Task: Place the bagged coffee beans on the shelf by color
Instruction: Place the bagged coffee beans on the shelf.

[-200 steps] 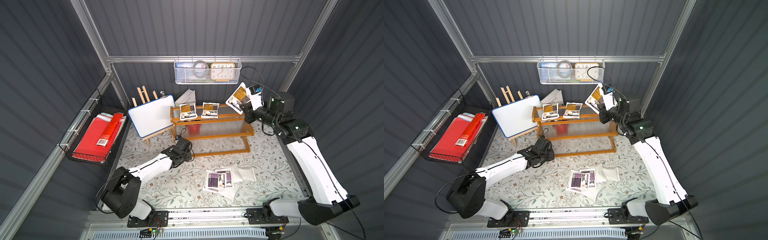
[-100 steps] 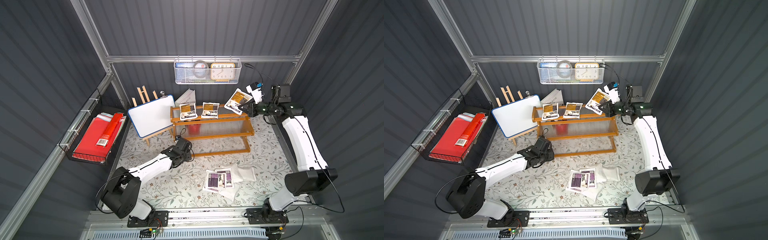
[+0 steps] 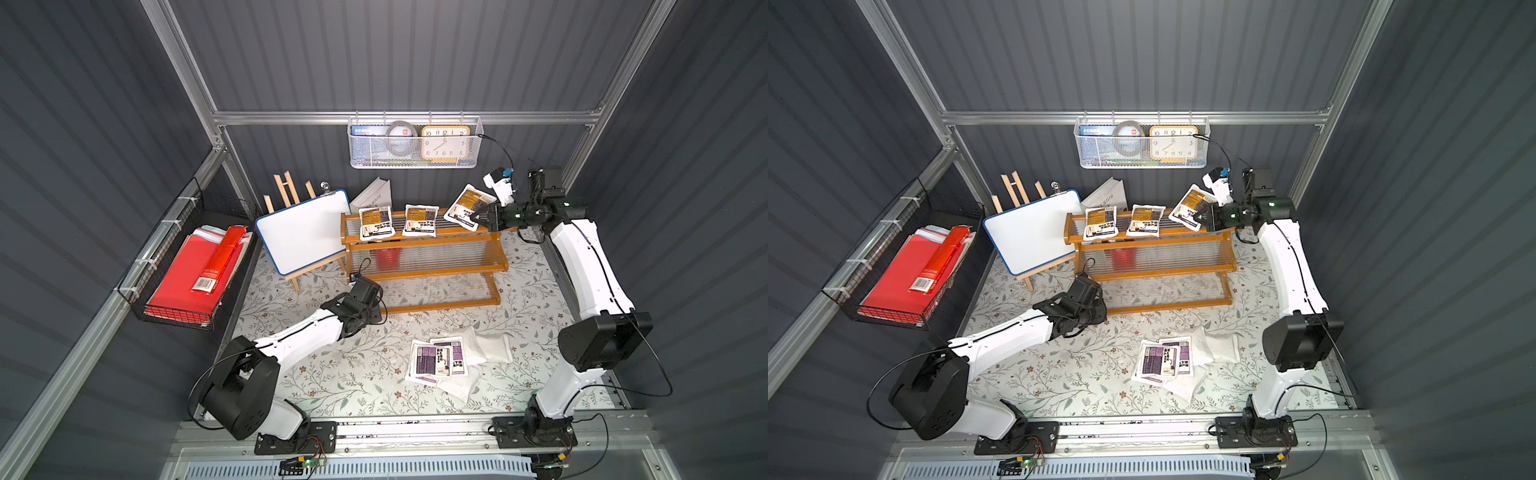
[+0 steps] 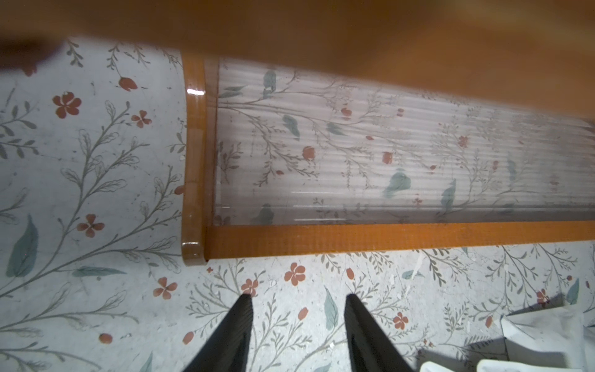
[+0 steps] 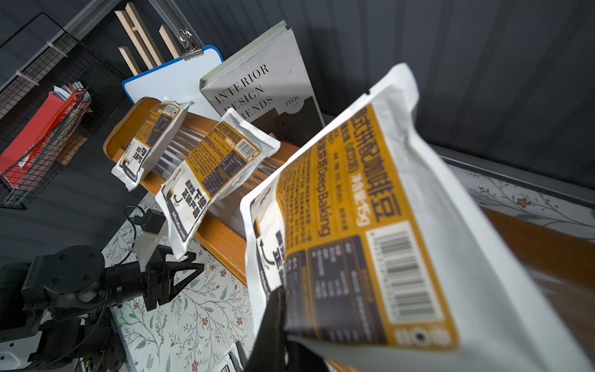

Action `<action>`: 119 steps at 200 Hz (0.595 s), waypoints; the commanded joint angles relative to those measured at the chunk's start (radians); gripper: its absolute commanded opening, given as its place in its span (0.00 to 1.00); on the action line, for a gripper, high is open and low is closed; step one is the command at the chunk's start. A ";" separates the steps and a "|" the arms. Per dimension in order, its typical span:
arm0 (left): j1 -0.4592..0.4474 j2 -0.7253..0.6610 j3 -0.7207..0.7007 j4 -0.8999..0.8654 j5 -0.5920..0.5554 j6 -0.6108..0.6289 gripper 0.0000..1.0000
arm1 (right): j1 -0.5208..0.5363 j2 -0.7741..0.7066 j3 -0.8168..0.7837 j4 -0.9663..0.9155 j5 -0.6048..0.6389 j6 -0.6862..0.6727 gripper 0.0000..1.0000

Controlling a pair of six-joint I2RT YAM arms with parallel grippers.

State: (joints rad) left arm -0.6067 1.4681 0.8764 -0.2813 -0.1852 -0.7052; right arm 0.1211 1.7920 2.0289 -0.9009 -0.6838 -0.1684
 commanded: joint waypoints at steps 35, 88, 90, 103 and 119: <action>0.008 -0.013 -0.014 -0.025 0.002 -0.002 0.51 | -0.011 -0.034 -0.064 -0.001 0.018 -0.013 0.02; 0.007 -0.014 -0.016 -0.025 -0.001 0.001 0.51 | -0.014 -0.029 -0.030 0.004 0.131 0.004 0.37; 0.008 -0.014 -0.016 -0.025 -0.002 0.001 0.51 | -0.014 -0.032 -0.030 0.005 0.136 0.005 0.38; 0.008 -0.009 -0.015 -0.025 0.000 0.002 0.51 | -0.014 -0.051 -0.033 0.016 0.167 0.005 0.48; 0.007 -0.006 -0.014 -0.025 0.002 0.004 0.51 | -0.014 -0.076 -0.035 0.029 0.209 0.004 0.55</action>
State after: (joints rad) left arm -0.6067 1.4681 0.8757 -0.2810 -0.1848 -0.7048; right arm 0.1123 1.7729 1.9770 -0.8944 -0.5579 -0.1665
